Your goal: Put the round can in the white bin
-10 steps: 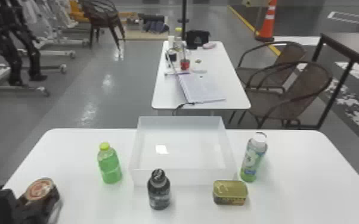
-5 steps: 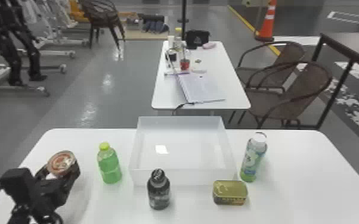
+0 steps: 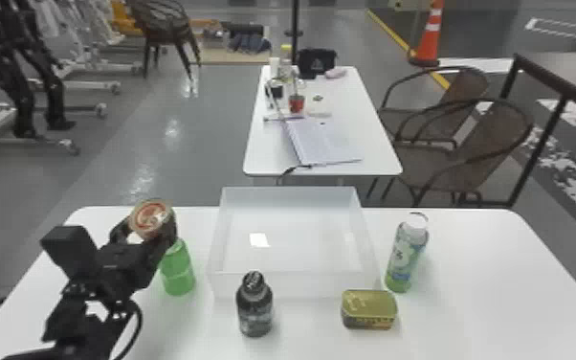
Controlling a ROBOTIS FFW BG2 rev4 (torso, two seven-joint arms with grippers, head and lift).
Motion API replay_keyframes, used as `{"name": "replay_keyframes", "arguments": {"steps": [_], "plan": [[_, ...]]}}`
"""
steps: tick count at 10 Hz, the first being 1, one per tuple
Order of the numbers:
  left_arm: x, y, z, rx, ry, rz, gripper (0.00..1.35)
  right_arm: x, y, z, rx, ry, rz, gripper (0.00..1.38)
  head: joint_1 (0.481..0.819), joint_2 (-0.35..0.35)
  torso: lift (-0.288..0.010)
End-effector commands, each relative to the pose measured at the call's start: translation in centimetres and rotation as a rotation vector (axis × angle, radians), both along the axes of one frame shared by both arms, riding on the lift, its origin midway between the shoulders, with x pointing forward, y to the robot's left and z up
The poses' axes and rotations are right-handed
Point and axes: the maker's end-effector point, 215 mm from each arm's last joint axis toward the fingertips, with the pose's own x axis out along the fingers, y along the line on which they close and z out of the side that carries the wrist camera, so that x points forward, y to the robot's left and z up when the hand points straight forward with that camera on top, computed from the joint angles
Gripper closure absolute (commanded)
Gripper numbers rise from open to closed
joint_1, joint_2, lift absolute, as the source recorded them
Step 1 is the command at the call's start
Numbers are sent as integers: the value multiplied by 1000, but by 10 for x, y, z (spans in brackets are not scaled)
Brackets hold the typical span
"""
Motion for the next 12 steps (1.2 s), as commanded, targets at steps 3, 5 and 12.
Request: {"name": "replay_keyframes", "arguments": {"steps": [3,5,12], "plan": [[11,-84,3,-33,18,-192,820,0,1,-1,2,2,1,55,549,0,-100],[15,-119,-15,-71,61,-298,820,0,1,-3,4,5,2,55,549,0,-100],[32,-146,-31,-125,66,-419,171,2,3,-3,8,4,5,56,549,0,-100]]}}
